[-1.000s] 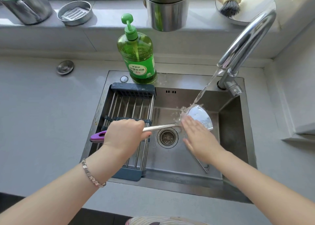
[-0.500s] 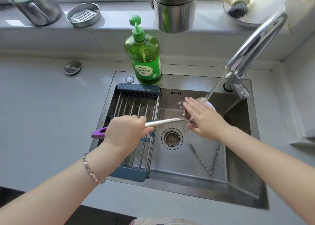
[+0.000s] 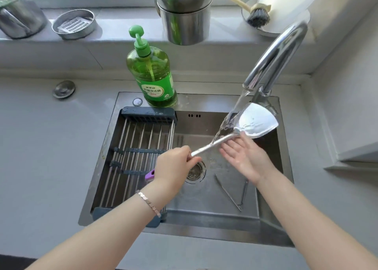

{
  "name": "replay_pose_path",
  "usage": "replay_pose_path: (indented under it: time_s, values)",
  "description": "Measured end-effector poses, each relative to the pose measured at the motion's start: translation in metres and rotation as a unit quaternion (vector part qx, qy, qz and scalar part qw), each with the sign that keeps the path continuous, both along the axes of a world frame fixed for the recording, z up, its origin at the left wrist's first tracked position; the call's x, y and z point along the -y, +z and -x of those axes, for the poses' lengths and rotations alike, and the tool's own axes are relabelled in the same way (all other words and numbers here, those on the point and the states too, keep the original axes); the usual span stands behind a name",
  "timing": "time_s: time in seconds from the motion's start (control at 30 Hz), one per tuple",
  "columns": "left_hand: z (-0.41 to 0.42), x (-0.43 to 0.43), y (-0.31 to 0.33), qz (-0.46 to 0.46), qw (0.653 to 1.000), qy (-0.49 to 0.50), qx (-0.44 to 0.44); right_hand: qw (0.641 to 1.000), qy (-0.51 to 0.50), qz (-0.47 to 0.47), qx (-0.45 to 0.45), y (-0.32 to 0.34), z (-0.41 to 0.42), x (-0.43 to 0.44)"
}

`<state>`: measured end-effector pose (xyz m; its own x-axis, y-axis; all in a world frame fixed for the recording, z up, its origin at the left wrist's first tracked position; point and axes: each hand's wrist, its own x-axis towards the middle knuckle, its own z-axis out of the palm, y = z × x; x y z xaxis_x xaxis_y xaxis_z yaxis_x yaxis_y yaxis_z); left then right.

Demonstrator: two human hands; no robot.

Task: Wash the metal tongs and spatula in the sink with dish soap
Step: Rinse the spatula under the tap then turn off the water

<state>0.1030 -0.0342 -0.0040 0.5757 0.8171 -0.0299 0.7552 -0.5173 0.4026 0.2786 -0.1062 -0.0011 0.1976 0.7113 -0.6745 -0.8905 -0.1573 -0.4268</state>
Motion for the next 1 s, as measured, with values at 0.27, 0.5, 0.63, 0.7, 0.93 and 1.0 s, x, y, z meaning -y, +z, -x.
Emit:
replay_pose_path:
  time_s: [0.27, 0.5, 0.63, 0.7, 0.93, 1.0]
  values:
    - [-0.073, -0.007, -0.006, -0.025, 0.99, -0.136, 0.037, 0.976, -0.214, -0.011, 0.04, 0.016, 0.01, -0.028]
    - [-0.07, -0.048, 0.008, 0.414, 0.895, -0.161, -0.051, 0.971, -0.228, -0.043, 0.057, 0.016, 0.007, -0.027]
    - [-0.054, -0.049, -0.005, 0.496, 0.855, -0.139, -0.056, 0.974, -0.207, -0.039, 0.084, 0.018, 0.018, -0.032]
    - [-0.053, -0.042, -0.013, 0.453, 0.885, -0.103, -0.034, 0.973, -0.211, -0.036, 0.09, 0.016, 0.021, -0.034]
    - [-0.009, -0.051, -0.026, -0.039, 0.974, -0.219, 0.032, 0.964, -0.257, -0.004, -0.063, -0.007, 0.03, -0.035]
    - [0.004, -0.06, -0.023, -0.153, 0.939, -0.308, 0.025, 0.959, -0.259, 0.017, -0.115, -0.017, 0.034, -0.035]
